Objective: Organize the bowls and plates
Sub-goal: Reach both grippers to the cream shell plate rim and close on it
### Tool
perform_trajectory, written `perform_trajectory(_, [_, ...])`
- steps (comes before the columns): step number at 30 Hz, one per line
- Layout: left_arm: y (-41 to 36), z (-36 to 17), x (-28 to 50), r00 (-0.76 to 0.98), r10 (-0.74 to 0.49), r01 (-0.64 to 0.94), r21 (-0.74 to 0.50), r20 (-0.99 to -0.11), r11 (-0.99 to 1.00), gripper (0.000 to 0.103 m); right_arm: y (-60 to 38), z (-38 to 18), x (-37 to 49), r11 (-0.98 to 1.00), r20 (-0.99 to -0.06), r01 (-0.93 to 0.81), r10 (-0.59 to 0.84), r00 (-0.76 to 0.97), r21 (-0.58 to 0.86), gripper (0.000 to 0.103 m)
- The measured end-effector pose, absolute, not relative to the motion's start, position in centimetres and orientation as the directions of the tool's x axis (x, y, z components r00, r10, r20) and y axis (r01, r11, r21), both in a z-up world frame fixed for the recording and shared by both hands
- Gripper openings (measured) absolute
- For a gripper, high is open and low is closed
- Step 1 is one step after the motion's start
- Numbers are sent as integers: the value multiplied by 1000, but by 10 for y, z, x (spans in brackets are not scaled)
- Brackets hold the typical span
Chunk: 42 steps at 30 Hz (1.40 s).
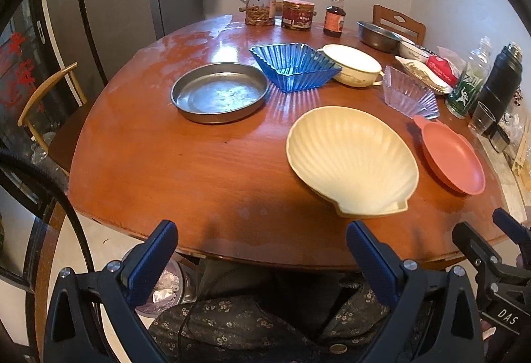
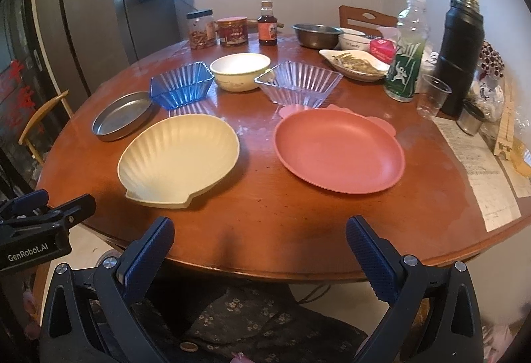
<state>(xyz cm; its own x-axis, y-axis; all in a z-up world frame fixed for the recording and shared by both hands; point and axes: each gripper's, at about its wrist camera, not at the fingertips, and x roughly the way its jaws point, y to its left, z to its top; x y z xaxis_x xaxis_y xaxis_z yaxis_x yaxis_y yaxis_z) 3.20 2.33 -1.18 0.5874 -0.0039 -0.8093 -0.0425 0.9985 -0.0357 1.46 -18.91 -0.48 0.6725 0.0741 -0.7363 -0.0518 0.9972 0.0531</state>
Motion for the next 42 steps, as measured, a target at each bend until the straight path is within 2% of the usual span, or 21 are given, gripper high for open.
perform_trajectory(30, [35, -44, 127, 491, -38, -14, -51, -871, 999, 102, -169, -27, 94, 991, -800, -77, 133, 585, 108, 102])
perform_trajectory(34, [33, -47, 137, 484, -57, 8, -60, -873, 998, 101, -167, -31, 104, 990, -811, -76, 141, 568, 119, 96])
perform_trajectory(38, [28, -50, 145, 470, -89, 44, -77, -878, 996, 91, -164, -35, 112, 989, -825, -79, 147, 546, 123, 90])
perform_trajectory(42, [22, -56, 151, 448, -112, 73, -89, -887, 993, 83, -164, -40, 120, 987, -838, -80, 161, 522, 141, 75])
